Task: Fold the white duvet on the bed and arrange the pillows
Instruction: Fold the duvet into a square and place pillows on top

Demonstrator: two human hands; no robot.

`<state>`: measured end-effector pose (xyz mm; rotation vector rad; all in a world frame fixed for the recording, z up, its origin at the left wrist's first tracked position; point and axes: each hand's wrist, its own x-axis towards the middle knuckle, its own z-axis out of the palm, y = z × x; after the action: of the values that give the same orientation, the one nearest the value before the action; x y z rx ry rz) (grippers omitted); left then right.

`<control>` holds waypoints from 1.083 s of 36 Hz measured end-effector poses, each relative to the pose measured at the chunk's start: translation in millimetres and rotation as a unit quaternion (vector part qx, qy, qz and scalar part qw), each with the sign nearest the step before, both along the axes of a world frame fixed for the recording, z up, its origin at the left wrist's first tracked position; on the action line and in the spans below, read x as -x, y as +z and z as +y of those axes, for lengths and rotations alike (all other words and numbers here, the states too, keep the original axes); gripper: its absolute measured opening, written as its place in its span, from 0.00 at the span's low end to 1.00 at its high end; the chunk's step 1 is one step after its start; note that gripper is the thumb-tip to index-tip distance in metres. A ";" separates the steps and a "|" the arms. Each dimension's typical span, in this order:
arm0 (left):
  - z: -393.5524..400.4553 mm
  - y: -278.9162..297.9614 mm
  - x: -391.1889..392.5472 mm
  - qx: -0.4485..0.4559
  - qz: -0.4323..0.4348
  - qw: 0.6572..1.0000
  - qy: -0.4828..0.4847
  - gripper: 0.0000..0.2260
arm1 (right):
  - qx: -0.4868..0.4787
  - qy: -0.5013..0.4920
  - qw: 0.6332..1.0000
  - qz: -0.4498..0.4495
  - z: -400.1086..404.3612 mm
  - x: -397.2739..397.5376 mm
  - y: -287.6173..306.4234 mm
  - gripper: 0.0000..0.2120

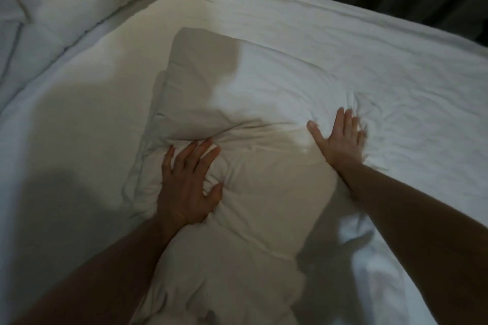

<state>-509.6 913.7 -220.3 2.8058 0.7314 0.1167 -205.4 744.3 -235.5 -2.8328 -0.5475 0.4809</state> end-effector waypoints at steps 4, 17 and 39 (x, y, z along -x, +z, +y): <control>-5.7 15.6 8.0 0.009 0.015 1.000 -0.001 0.31 | 0.024 -0.019 0.999 0.030 -25.7 35.4 22.4 0.42; -36.9 101.7 84.7 0.128 0.053 0.986 0.087 0.42 | 0.013 -0.038 0.998 0.041 -109.6 209.2 94.3 0.35; -99.6 60.5 234.8 0.220 0.095 0.960 0.144 0.52 | 0.013 0.059 0.998 -0.001 -122.0 394.7 80.4 0.44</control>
<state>-744.4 814.0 -159.8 2.2944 1.0608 -0.2412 -600.1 622.3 -155.1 -2.8370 -0.7175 0.5105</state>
